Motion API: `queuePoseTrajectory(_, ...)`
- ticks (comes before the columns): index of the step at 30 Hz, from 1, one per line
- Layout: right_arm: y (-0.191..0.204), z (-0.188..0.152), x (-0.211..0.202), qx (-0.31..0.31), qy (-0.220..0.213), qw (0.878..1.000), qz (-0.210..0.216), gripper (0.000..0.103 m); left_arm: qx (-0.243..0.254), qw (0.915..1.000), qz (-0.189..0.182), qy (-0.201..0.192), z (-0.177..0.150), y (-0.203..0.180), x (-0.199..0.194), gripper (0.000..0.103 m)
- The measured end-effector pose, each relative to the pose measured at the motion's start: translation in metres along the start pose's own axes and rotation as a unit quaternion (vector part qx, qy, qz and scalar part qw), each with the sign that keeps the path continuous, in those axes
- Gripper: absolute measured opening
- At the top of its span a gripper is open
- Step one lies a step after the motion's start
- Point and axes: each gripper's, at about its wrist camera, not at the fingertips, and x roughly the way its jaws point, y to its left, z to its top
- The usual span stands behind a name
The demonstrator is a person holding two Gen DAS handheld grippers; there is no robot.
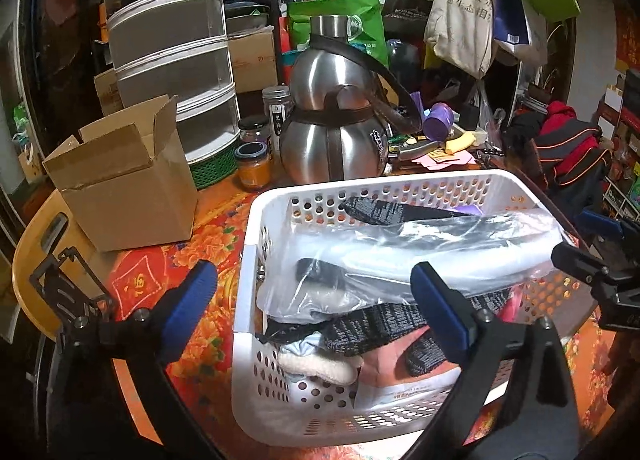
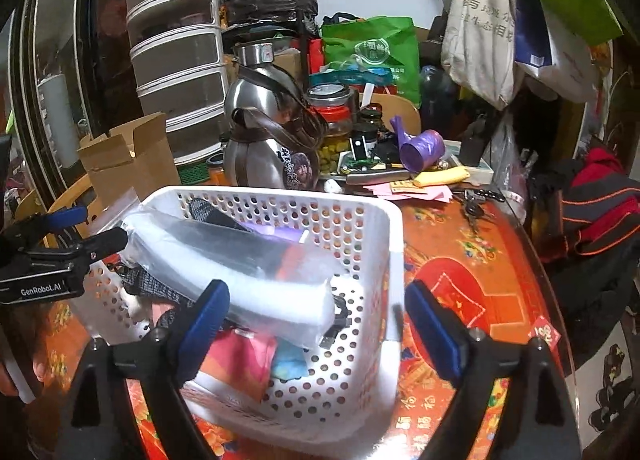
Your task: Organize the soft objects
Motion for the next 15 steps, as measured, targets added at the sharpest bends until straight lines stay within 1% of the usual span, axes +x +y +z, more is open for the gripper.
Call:
queuePoseTrajectory(1,0.000,-0.001,-0.001,0.001,0.000,1.000,-0.001,0.091,0.000,1.0000,0.000,-0.001,-0.001,0.000,-0.002,0.098)
queuePoseTrajectory(3,-0.001,-0.003,-0.003,0.006,0.002,1.000,-0.001,0.096,-0.003,1.0000,-0.003,0.001,-0.001,0.000,-0.005,0.102)
queuePoseTrajectory(4,-0.001,-0.004,-0.004,0.009,0.002,1.000,-0.001,0.103,-0.010,0.9999,-0.011,0.008,-0.001,0.001,-0.005,0.103)
queuePoseTrajectory(6,-0.002,-0.007,-0.009,0.012,-0.005,1.000,-0.003,0.103,-0.012,0.9997,-0.019,0.010,-0.003,0.000,-0.008,0.103)
queuePoseTrajectory(11,0.000,-0.011,-0.017,0.016,-0.003,1.000,0.006,0.103,-0.004,0.9999,-0.010,0.011,-0.009,-0.004,-0.016,0.103)
queuePoseTrajectory(13,0.003,-0.015,-0.024,0.017,-0.006,1.000,0.009,0.103,0.001,1.0000,-0.001,0.001,-0.014,-0.006,-0.028,0.103)
queuePoseTrajectory(15,0.006,-0.022,-0.034,0.021,-0.005,1.000,0.009,0.103,0.002,1.0000,0.000,-0.008,-0.019,-0.008,-0.041,0.103)
